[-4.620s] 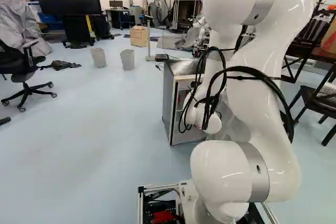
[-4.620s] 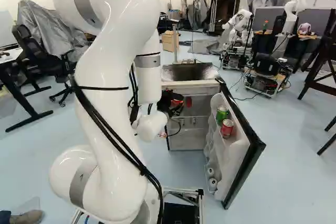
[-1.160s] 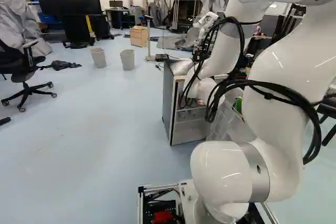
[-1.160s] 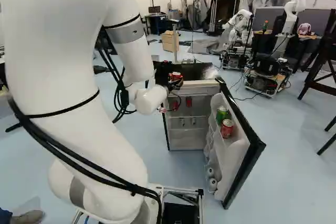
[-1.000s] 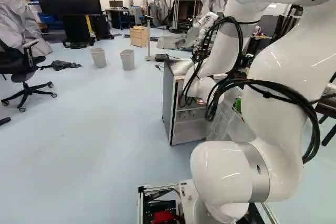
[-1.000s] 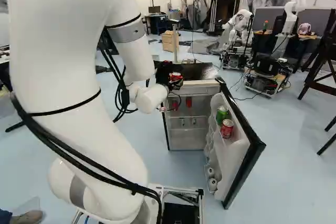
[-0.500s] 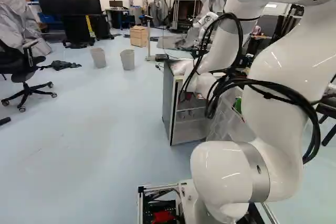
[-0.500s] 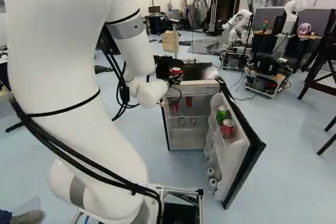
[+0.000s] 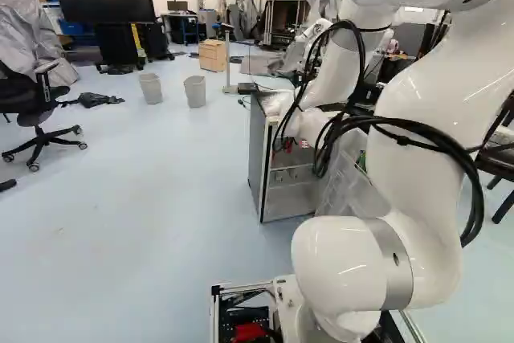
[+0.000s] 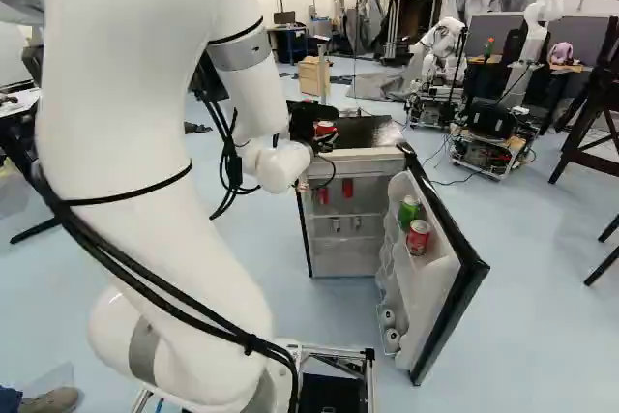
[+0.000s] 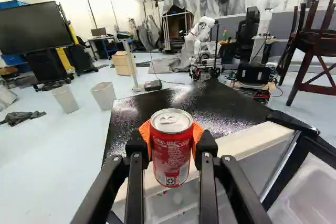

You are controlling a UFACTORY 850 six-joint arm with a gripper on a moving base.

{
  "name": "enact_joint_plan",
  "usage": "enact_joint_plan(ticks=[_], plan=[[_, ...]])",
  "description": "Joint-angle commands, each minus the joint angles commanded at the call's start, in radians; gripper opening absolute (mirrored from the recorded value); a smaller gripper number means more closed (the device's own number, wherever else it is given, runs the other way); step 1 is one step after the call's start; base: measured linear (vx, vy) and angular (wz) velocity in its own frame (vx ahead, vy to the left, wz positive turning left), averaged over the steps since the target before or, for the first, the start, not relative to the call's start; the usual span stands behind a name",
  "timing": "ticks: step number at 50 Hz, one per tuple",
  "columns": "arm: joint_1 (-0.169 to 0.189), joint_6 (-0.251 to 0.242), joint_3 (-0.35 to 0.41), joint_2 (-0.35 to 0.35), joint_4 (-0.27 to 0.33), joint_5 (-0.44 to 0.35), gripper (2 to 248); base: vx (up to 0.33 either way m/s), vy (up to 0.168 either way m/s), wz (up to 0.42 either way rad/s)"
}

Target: Grab a drink from the fridge

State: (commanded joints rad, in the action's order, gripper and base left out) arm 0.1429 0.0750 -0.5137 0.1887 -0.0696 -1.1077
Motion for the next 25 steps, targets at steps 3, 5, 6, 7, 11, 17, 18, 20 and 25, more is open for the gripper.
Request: enact_joint_plan(ticks=[3,5,6,7,11,17,18,20,25], plan=[[-0.001,0.0,-0.007,0.006,0.0,0.0,96,0.0,0.0,0.0],[-0.001,0.0,-0.012,0.01,0.0,0.0,96,0.0,0.0,0.0],[-0.001,0.0,-0.014,0.012,0.0,0.0,96,0.0,0.0,0.0],[-0.001,0.0,-0.016,0.014,0.0,0.0,96,0.0,0.0,0.0],[-0.002,0.0,-0.026,0.023,0.0,0.0,96,0.0,0.0,0.0],[-0.003,0.0,-0.04,0.035,0.0,0.0,96,0.0,0.0,0.0],[-0.004,0.0,-0.042,0.037,0.0,0.0,96,0.0,0.0,0.0],[-0.004,0.0,-0.047,0.041,0.0,0.0,96,0.0,0.0,0.0],[-0.005,0.0,-0.059,0.053,0.0,0.0,96,0.0,0.0,0.0]])
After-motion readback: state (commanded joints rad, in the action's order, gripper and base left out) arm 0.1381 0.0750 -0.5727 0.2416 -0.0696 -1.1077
